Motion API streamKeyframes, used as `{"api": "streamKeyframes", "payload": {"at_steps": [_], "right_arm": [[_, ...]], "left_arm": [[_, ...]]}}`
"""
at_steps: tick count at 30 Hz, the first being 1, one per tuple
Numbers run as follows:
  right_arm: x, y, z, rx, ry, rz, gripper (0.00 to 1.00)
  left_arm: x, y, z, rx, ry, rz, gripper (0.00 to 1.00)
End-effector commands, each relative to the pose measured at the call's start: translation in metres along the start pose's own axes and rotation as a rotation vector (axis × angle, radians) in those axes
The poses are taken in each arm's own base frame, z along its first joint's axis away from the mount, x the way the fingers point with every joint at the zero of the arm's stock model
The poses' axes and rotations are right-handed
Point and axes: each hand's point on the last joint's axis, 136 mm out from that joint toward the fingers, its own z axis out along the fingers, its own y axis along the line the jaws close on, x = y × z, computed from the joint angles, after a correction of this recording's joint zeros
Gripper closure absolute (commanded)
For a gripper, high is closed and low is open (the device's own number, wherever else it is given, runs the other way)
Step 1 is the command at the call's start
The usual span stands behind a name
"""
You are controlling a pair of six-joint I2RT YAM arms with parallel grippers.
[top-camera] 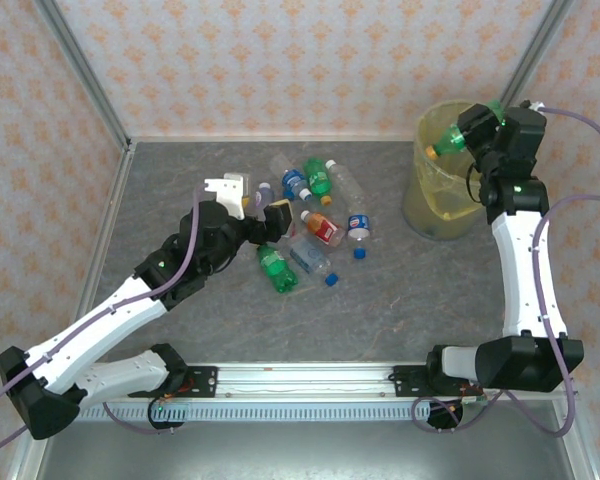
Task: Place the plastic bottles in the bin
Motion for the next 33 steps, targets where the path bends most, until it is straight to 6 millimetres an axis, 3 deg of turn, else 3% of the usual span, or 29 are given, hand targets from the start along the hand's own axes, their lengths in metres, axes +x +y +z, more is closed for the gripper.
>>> {"api": "streamKeyframes", "payload": {"at_steps": [1,10,17,23,25,33], "right_arm": [[-0.032,-0.008,-0.005,0.077,-0.114,-0.038,0.55],[-0.044,-0.036,0.022,0.214,-0.16,-0.068,0.55],[-0.027,-0.055,0.047,0.295,-0.075,-0.091,0.51],[-0.01,-0.059,0.052,0.312,0.023,-0.103,0.2],[-0.009,-0.057,0.051,0.306,0.037,-0.099,0.0],[-0.016,-0.044,0.035,0.28,0.048,-0.125,0.0]], "left_arm": [[-0.01,0.002,0.0,-0.024,-0.01,-0.017,0.01],[-0.004,-0.001,0.008,-0.012,0.073,0.018,0.01],[0.009,0.003,0.008,-0.025,0.131,0.049,0.01],[0.018,0.008,0.005,-0.032,0.171,0.05,0.01],[0.021,0.009,0.003,-0.03,0.18,0.05,0.01],[0.031,0.014,0.012,-0.046,0.207,0.052,0.01]]}}
